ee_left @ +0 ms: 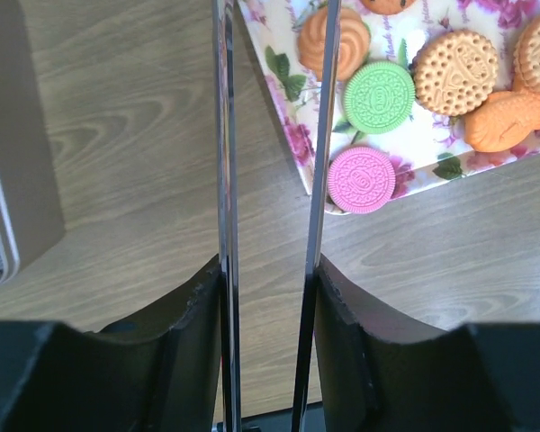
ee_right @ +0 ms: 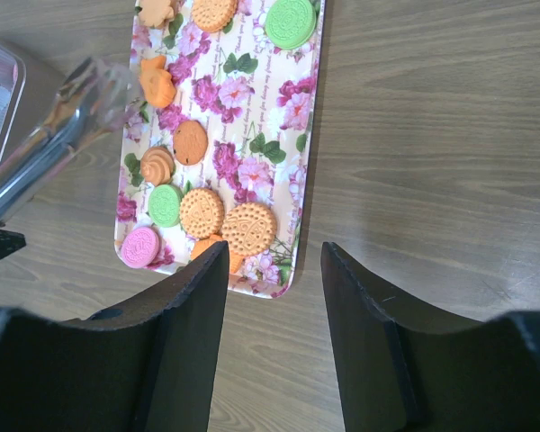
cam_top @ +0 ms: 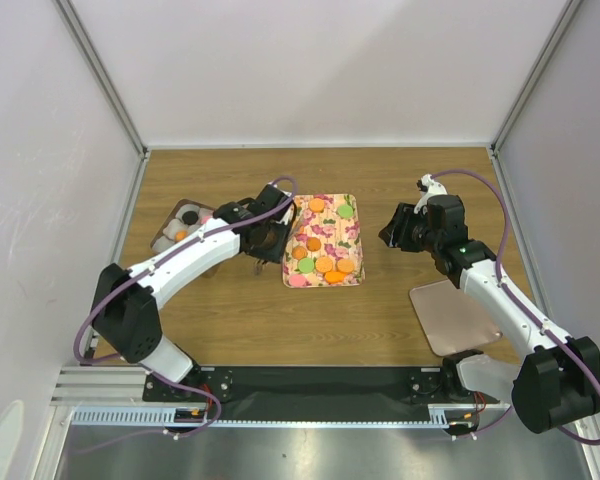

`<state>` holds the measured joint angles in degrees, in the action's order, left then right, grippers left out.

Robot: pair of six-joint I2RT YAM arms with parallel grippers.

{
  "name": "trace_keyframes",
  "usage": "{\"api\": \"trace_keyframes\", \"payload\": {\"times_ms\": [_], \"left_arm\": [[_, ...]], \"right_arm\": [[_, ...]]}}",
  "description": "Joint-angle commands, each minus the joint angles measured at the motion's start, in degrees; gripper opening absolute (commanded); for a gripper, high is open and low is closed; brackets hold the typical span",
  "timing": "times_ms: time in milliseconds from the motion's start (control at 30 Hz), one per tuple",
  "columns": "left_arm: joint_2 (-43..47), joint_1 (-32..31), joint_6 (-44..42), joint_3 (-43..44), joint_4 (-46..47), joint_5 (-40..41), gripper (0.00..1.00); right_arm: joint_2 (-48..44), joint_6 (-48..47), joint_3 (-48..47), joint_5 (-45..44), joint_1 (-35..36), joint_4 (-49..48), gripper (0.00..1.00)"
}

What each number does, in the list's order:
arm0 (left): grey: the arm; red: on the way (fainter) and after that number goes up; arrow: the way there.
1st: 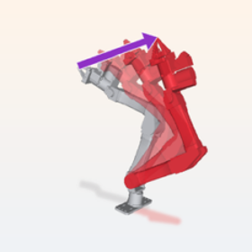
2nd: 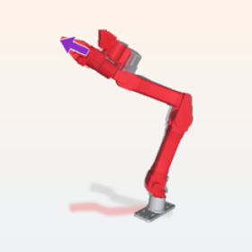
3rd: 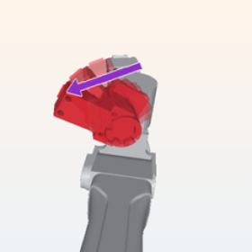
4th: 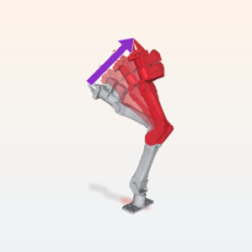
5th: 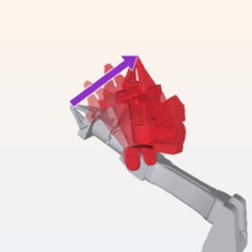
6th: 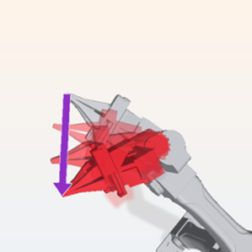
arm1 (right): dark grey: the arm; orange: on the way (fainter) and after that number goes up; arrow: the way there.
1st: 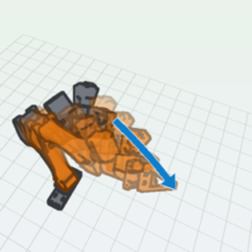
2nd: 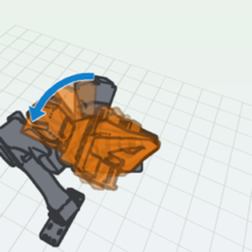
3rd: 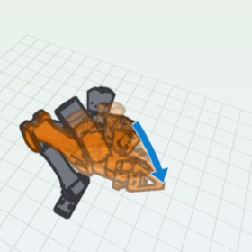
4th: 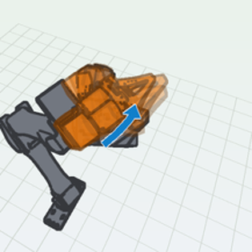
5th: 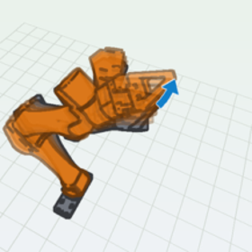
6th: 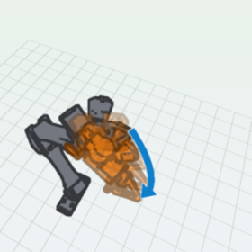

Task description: Pack the cookies

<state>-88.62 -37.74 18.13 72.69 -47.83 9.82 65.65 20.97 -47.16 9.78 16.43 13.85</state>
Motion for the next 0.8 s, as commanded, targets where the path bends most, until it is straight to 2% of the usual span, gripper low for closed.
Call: {"api": "trace_keyframes", "payload": {"times_ms": [0, 367, 767], "left_arm": [[-0.5, 0.0, 1.3, -0.4, 4.0, -2.7, 0.45], [-3.0, -0.3, 2.3, -1.2, 5.3, -3.1, 0.47], [2.3, -3.0, 0.6, -4.9, 2.4, -3.2, 0.48]], "right_arm": [[-1.4, 0.1, -0.5, 0.2, -0.2, -1.2, 0.51], [-1.3, 0.1, -0.5, 0.1, -0.2, -1.2, 0.51], [-1.2, 0.0, -0.5, -0.2, -0.2, -1.1, 0.51]]}}
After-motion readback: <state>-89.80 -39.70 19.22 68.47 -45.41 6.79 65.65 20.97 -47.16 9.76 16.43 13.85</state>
